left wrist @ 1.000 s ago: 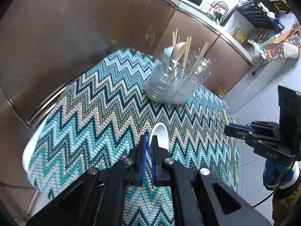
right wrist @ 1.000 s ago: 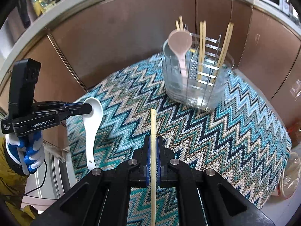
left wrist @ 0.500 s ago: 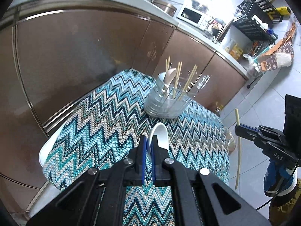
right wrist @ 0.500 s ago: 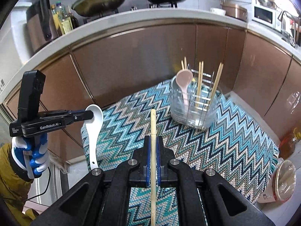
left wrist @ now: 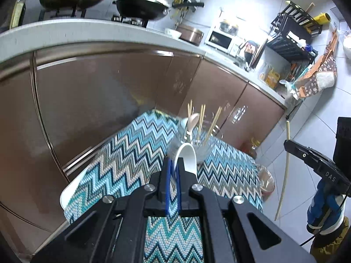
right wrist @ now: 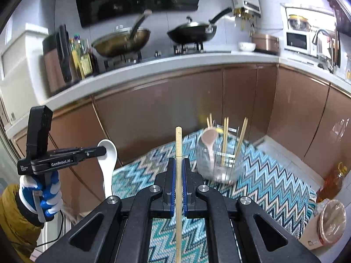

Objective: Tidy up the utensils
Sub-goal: 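Lift and carry spoon toward clear holder with left tool while right tool carries chopstick, then lower spoon into holder and open left tool while right tool drops chopstick in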

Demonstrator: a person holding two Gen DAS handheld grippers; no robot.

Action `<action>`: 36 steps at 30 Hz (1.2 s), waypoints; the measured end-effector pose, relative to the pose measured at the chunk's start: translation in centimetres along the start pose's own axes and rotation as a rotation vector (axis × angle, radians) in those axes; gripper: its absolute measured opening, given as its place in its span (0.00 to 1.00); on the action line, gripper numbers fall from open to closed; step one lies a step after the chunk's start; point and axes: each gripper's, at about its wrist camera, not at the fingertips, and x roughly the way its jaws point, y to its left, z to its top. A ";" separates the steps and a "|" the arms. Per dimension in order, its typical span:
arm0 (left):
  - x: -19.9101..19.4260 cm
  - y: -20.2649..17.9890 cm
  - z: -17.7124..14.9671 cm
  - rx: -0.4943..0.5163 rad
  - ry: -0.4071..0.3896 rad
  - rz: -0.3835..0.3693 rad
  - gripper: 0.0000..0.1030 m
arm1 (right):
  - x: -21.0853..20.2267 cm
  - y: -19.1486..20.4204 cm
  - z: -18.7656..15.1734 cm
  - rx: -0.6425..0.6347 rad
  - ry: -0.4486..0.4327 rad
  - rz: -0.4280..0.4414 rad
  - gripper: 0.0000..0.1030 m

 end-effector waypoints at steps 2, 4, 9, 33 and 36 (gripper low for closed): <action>-0.4 -0.3 0.7 0.011 -0.026 0.016 0.04 | -0.5 -0.1 0.5 0.001 -0.032 0.002 0.05; -0.6 -0.6 1.3 0.011 -0.046 0.019 0.04 | -0.7 -0.4 0.9 0.003 -0.067 0.006 0.05; -0.1 -1.4 3.1 0.013 -0.091 0.029 0.04 | -0.6 -1.9 2.0 0.018 -0.133 0.002 0.05; 16.4 -9.1 8.4 0.147 -0.345 0.204 0.04 | 9.6 -11.0 7.3 0.104 -0.430 -0.006 0.05; 18.8 -9.4 7.6 0.170 -0.364 0.233 0.04 | 11.9 -11.9 7.1 0.105 -0.458 -0.015 0.05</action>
